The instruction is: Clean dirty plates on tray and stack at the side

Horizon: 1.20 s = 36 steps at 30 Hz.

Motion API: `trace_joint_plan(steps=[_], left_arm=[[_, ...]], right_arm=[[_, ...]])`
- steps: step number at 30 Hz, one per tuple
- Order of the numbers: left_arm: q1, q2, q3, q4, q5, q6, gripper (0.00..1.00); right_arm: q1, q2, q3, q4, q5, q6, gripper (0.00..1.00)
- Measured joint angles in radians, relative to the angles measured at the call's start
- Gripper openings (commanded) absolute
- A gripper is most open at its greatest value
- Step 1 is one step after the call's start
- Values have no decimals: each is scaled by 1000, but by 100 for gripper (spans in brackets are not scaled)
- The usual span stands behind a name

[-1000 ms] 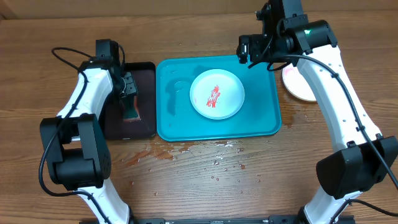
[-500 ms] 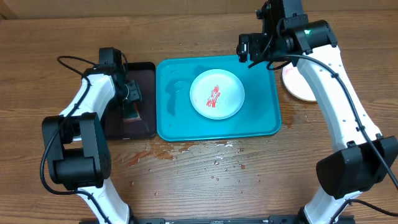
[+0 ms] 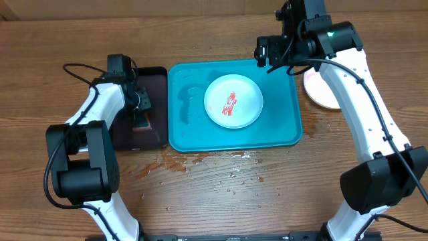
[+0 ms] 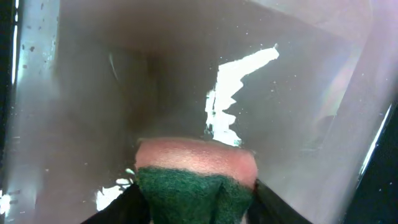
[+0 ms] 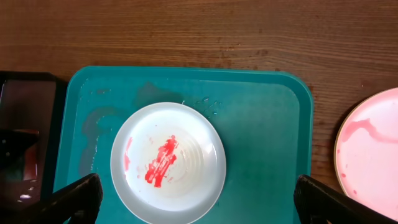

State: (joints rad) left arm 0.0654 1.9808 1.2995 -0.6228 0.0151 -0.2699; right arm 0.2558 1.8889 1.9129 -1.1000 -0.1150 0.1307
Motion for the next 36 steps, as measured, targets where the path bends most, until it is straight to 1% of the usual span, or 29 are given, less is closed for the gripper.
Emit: trace_joint_plan(steps=[1, 2, 4, 15, 20, 24, 29, 33, 36], left_arm=[[0, 0, 0, 0, 0, -1, 32], [0, 0, -2, 0, 0, -5, 24], [0, 0, -2, 0, 3, -15, 4], [0, 0, -3, -5, 8, -24, 4], [0, 0, 16, -85, 4, -24, 4], [0, -9, 89, -168, -23, -26, 4], [-1, -73, 156, -176, -61, -28, 4], [-7, -102, 167, -175, -79, -28, 4], [-12, -101, 167, -205, -80, -28, 5]], right_arm=[[0, 0, 0, 0, 0, 0, 100], [0, 0, 0, 0, 0, 0, 100], [0, 0, 0, 0, 0, 0, 100], [0, 0, 0, 6, 0, 0, 100], [0, 0, 0, 15, 0, 0, 100], [0, 0, 0, 15, 0, 0, 100], [0, 0, 0, 15, 0, 0, 100], [0, 0, 0, 15, 0, 0, 100], [0, 0, 0, 15, 0, 0, 100]])
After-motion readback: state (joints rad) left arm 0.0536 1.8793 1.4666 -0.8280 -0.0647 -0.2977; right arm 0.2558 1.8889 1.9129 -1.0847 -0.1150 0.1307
